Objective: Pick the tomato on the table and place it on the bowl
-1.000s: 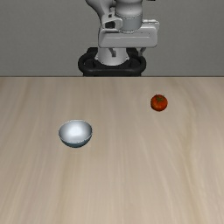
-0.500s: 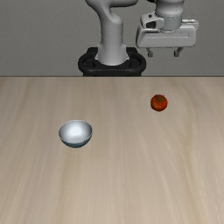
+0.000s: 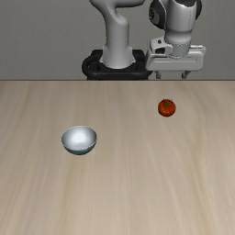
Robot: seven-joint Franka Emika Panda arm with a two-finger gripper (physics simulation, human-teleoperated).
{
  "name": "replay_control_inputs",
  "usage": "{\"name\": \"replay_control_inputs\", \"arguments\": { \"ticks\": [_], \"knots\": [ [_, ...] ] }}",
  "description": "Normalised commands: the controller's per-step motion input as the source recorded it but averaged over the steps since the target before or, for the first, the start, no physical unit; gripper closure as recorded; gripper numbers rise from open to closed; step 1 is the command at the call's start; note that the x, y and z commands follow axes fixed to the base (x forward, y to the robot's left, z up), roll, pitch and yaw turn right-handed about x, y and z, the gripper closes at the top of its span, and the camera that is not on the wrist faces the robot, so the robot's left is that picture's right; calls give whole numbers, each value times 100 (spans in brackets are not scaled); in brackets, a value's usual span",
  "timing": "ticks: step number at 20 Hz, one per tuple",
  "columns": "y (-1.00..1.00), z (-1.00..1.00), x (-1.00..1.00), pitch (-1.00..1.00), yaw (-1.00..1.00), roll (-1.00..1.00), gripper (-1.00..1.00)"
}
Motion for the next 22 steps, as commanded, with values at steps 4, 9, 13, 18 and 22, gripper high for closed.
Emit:
{"name": "replay_control_inputs", "arguments": {
  "ticks": [4,9,13,18,22],
  "knots": [
    [0,-100,0,0,0,0,-100],
    [0,-100,0,0,0,0,-100],
    [0,-100,0,0,0,0,-100],
    [0,0,0,0,0,0,100],
    [0,0,0,0,0,0,100]
  ]
}}
